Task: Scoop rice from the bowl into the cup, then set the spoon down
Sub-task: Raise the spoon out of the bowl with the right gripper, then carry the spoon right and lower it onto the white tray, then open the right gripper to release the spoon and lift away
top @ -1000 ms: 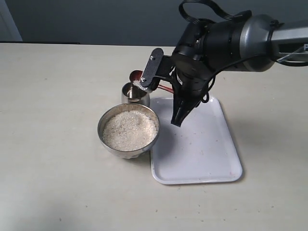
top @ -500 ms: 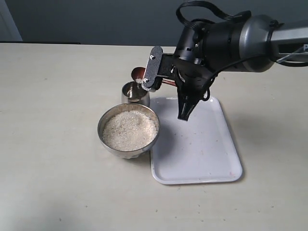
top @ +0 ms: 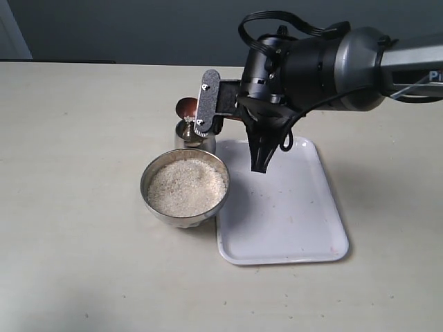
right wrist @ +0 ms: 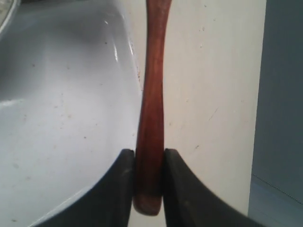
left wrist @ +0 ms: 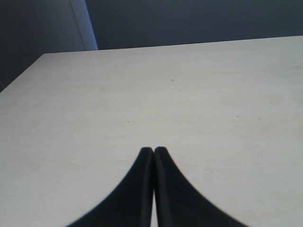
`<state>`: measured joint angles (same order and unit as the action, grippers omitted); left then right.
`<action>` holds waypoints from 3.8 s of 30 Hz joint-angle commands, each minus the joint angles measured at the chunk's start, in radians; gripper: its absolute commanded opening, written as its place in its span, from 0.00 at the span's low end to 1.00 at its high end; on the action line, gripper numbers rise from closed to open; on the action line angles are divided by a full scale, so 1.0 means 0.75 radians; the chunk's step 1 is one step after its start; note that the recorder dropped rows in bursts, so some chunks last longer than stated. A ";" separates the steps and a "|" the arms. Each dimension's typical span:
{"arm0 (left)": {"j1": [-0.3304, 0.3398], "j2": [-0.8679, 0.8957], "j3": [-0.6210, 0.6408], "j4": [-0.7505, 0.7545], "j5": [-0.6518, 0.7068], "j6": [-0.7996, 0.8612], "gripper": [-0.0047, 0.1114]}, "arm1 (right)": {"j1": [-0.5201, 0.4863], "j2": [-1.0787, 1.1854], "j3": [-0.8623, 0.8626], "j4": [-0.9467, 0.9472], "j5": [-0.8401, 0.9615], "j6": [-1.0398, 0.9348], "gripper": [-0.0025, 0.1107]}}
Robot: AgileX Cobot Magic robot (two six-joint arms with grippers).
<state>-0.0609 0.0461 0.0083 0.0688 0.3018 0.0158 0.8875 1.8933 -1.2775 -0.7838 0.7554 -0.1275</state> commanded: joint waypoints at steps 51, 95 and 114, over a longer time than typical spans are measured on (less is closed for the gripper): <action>-0.002 0.001 -0.011 0.001 -0.018 -0.008 0.04 | -0.249 -0.148 -0.003 0.522 0.357 0.311 0.02; -0.002 0.001 -0.011 0.001 -0.018 -0.008 0.04 | -0.319 0.075 0.197 1.024 0.136 0.073 0.02; -0.002 0.001 -0.011 0.001 -0.018 -0.008 0.04 | -0.319 0.066 0.197 1.024 0.219 0.066 0.34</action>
<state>-0.0609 0.0461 0.0083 0.0688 0.3018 0.0158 0.6544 1.9484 -1.1313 -0.0124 0.8848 -0.0709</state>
